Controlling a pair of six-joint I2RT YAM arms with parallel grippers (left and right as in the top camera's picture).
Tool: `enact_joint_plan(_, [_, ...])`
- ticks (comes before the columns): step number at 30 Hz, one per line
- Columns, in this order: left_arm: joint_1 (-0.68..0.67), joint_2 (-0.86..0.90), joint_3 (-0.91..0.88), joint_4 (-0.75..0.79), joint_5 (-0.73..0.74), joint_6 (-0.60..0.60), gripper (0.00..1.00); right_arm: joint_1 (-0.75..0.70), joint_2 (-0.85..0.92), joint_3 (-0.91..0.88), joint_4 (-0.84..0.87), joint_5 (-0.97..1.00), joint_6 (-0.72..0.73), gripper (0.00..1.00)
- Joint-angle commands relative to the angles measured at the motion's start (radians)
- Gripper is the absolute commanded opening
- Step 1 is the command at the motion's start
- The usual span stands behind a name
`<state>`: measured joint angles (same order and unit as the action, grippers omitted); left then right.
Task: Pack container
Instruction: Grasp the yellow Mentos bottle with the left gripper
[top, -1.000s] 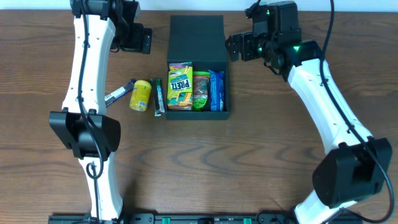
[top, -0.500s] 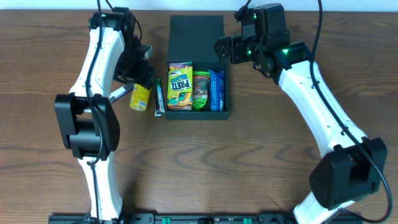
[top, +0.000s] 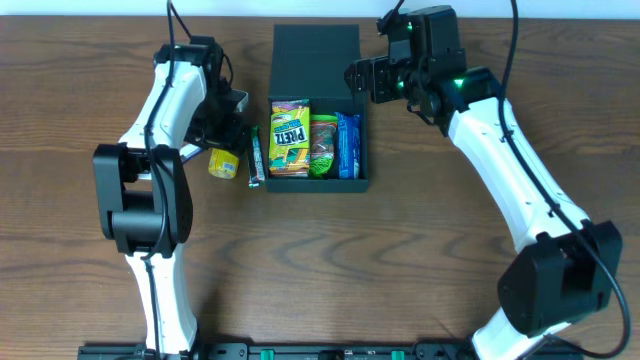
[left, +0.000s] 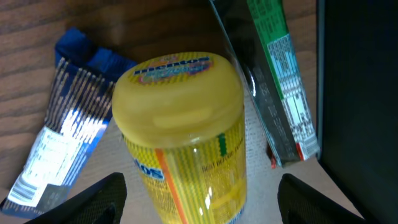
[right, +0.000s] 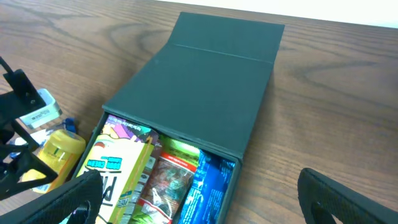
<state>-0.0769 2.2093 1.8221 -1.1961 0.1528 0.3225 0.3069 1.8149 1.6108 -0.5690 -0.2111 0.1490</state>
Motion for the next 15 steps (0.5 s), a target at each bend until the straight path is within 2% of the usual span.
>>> enact_joint_plan(1, [-0.002,0.003,-0.018,0.019,-0.013,0.008,0.8,-0.006,-0.008,0.009,-0.003,-0.003,0.008,0.99])
enact_joint_plan(4, [-0.002,0.005,-0.035,0.058,-0.056,-0.029,0.8,-0.006,-0.008,0.009,-0.003,-0.003,0.008,0.99])
enact_joint_plan(11, [-0.002,0.009,-0.074,0.126,-0.055,-0.039,0.78,-0.006,-0.008,0.009,-0.004,-0.003,0.008,0.99])
enact_joint_plan(15, [-0.002,0.009,-0.086,0.132,-0.055,-0.043,0.66,-0.006,-0.008,0.009,-0.008,-0.003,0.008,0.99])
